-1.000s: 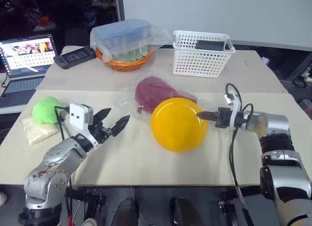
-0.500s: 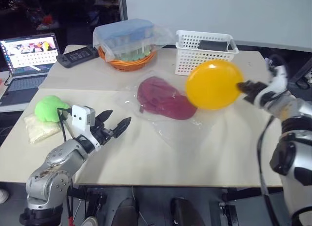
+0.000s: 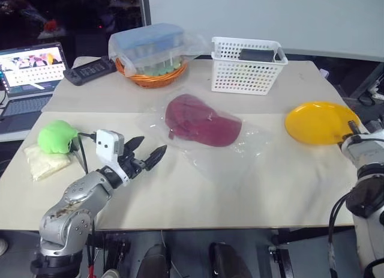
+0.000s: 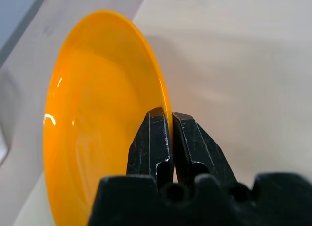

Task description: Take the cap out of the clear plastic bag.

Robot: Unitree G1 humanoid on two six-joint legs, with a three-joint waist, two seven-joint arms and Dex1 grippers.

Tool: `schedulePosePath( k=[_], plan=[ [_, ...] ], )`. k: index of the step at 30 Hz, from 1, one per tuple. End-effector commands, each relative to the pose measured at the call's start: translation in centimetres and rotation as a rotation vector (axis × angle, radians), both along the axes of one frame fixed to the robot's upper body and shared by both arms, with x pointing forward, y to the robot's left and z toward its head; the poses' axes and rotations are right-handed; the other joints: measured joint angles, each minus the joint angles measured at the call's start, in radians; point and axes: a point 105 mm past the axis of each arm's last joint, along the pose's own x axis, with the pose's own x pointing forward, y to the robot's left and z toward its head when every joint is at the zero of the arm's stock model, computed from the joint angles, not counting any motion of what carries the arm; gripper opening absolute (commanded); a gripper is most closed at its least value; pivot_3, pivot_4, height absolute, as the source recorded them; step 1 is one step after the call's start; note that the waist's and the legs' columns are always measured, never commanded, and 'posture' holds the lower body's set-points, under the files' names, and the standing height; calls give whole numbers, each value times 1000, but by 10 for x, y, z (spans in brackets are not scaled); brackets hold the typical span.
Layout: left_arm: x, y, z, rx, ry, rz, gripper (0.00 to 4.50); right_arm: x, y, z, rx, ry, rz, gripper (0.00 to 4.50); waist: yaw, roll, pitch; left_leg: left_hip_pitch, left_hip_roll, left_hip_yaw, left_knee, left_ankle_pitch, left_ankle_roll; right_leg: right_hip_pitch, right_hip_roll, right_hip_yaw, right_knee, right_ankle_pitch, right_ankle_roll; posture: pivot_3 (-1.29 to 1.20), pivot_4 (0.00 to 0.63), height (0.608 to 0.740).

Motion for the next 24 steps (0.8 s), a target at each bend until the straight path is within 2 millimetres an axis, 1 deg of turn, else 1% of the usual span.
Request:
schedulePosePath(
  k=[1, 3, 4, 8, 9, 10, 11, 12, 14, 15, 16, 18, 23, 24],
  plan=[
    [0, -2, 11, 14, -53, -12, 4500, -16, -25, 19, -15, -92, -107, 779, -1, 0, 0, 0, -1, 0, 0, 0, 0, 0, 0, 0, 0, 0, 0, 0, 150, 730],
    [0, -3, 11, 15, -54, -14, 4500, -15, -26, 22, -10, -118, -101, 1306, -7, 0, 0, -1, -1, 0, 0, 0, 0, -1, 0, 1, 0, 1, 0, 0, 150, 730],
    [0, -3, 11, 15, -55, -17, 4500, -15, -26, 24, -10, -133, -93, 1742, -10, 0, 0, -1, -1, 1, 0, 0, 0, -1, 0, 1, 0, 1, 0, 0, 150, 730],
    [0, -6, 10, 19, -53, -33, 4500, -4, -19, 42, -38, -184, 0, 3134, -18, 0, 0, 1, 0, 1, 0, 0, 0, 0, 0, 3, 0, 1, 0, 0, 150, 730],
    [0, -6, 10, 21, -53, -37, 4500, 2, -12, 47, -64, -177, 69, 3424, -20, 0, 0, 1, 0, 1, 0, 0, 0, 0, 0, 3, 0, 1, 0, 0, 150, 730],
    [0, -7, 11, 20, -54, -41, 4500, 9, -1, 50, -125, -131, 177, 3833, -21, 0, 0, 1, 0, 1, 0, 0, 0, -1, 0, 4, 0, 0, 0, 0, 150, 730],
    [0, -7, 11, 20, -54, -43, 4500, 13, 6, 50, -164, -93, 251, 4133, -23, 0, 0, 1, 0, 1, 0, 0, 0, 0, 0, 4, 0, 0, 0, 0, 150, 730],
    [0, -7, 11, 20, -54, -45, 4500, 18, 18, 51, -250, -48, 367, 4481, -25, 0, 0, 2, 0, 1, 0, 0, 0, 0, 1, 4, 0, 0, 0, 0, 150, 730],
    [1, -8, 11, 22, -52, -53, 4500, 27, 48, 51, -412, 10, 646, 4481, -26, 0, 0, 2, 0, 2, 0, 0, 0, -1, 1, 4, 1, 0, 0, 0, 150, 730],
    [1, -9, 10, 23, -52, -56, 4500, 28, 58, 49, -451, 28, 733, 4481, -26, 1, 0, 2, 0, 2, 0, 0, 0, -1, 1, 4, 1, 0, 0, 0, 150, 730],
    [1, -10, 10, 27, -50, -63, 4500, 28, 72, 49, -560, 60, 858, 4481, -24, 1, 0, 2, 0, 2, 0, 0, 0, -1, 1, 4, 1, 1, 0, 0, 150, 730],
    [2, -12, 9, 36, -51, -75, 4500, 24, 91, 46, -762, 131, 1026, 4481, -16, 1, 0, 2, 0, 2, 0, 0, 0, -1, 1, 4, 1, 2, 2, 0, 150, 730],
    [4, -22, 9, 79, -56, -126, 4500, 8, 120, 35, -1101, 257, 1265, 4481, 4, 1, 0, 1, 0, 2, 0, 0, 0, -2, 0, 3, 2, 2, 2, 0, 150, 730],
    [4, -23, 8, 95, -57, -136, 4500, 6, 123, 32, -1140, 278, 1290, 4481, 9, 1, 0, 1, 0, 2, 0, 0, 0, -2, 0, 3, 2, 2, 2, 0, 150, 730]
  ],
)
